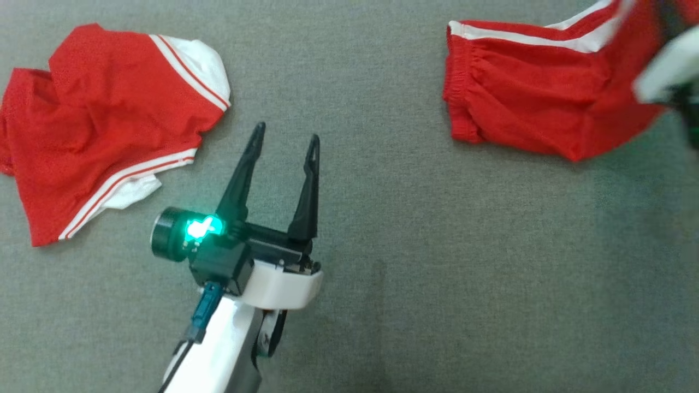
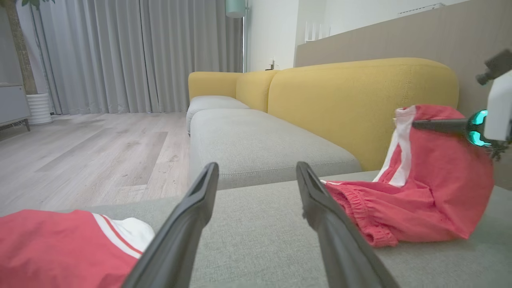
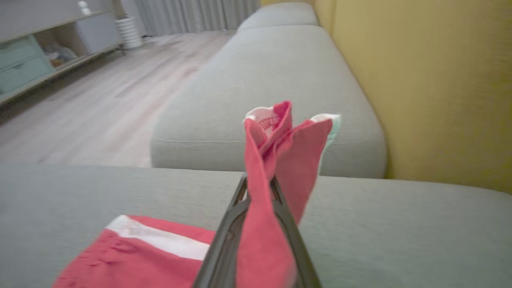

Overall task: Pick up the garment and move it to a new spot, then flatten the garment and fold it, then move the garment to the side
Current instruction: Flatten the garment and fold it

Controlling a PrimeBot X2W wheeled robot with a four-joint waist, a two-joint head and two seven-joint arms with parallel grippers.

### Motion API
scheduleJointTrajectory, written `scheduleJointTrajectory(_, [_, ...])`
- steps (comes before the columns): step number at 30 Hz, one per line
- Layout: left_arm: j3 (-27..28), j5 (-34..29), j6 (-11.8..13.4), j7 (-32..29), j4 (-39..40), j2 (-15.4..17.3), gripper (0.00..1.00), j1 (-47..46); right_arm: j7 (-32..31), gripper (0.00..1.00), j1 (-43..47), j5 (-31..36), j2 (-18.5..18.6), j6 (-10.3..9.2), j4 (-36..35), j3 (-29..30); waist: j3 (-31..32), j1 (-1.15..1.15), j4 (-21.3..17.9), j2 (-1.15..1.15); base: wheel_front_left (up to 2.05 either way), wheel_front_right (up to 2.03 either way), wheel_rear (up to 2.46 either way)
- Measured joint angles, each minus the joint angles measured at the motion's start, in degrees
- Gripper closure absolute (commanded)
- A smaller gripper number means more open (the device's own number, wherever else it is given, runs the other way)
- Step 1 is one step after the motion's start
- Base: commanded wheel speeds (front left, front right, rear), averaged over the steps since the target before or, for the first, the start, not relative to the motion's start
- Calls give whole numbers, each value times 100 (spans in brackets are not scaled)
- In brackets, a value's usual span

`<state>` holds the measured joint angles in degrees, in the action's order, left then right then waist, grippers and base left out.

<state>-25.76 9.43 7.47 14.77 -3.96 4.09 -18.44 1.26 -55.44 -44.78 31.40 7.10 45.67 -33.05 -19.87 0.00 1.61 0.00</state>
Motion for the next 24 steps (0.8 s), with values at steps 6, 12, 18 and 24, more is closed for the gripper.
scheduleJointTrajectory(6, [4, 8, -46, 0, -85, -76, 0, 126, -287, 75, 241, 244, -831, 0, -844, -265, 128, 0, 69, 0, 0, 0, 0])
scheduleJointTrajectory(12, [11, 69, -93, 0, -170, -96, 0, 134, -321, 0, 1079, 605, -1261, 0, -1171, -366, 238, 1, 241, 0, 0, 0, 0])
scheduleJointTrajectory(18, [135, 129, -69, 0, -147, -115, 0, 402, 935, 0, 1806, 1388, -1290, 0, -1358, 861, 592, 0, 309, 0, 0, 0, 0])
scheduleJointTrajectory(24, [227, 167, 27, -1, -193, -113, 0, 1141, 1296, 0, 3446, 1861, -1530, 0, -1490, 1978, 1246, -1, 322, 0, 0, 0, 0])
